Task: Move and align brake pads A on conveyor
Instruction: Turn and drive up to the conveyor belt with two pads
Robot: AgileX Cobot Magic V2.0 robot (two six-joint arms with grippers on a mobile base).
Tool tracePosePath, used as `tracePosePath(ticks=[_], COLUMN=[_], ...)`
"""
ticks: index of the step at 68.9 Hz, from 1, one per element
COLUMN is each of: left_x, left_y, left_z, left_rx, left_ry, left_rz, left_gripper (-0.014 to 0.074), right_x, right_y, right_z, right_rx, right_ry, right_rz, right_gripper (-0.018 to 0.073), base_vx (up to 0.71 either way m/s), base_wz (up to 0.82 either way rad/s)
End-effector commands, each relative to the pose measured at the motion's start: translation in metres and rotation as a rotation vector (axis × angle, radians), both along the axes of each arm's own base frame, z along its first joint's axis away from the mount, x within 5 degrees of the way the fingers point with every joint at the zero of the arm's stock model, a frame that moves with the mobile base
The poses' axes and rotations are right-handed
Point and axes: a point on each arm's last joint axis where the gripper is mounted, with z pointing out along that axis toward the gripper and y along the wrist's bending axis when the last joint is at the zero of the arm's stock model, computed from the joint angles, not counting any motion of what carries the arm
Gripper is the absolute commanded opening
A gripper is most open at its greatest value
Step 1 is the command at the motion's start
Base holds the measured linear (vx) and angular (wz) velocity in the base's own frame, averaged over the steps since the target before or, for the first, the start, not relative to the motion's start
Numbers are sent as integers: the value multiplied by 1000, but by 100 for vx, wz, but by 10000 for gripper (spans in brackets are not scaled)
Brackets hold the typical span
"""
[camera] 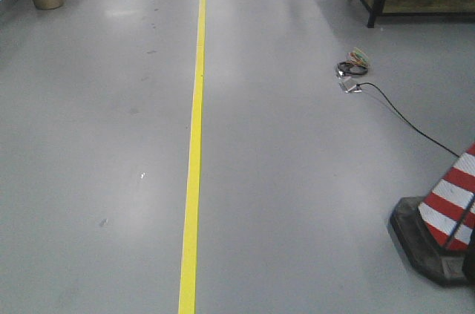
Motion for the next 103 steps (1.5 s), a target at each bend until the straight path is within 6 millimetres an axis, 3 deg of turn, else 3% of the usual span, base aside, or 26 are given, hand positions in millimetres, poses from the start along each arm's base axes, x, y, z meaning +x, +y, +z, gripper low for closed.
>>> tracePosePath(ticks=[1, 32, 103], left_x=[4, 4, 4], left_y=[-2, -2, -2], left_z=[15, 15, 15], left_rx=[-39, -40, -40], left_ry=[-97, -98, -98], left_rz=[-7, -7, -7], left_gripper=[-6, -6, -6], right_x=[2, 2, 2], right_y=[-1, -1, -1], right_z=[19, 19, 19], right_rx=[21, 21, 21], right_ry=[-124, -124, -123], right_rz=[-11, -11, -11], right_gripper=[-4, -4, -4], base_vx=[54, 42, 24], base_wz=[8, -18, -86])
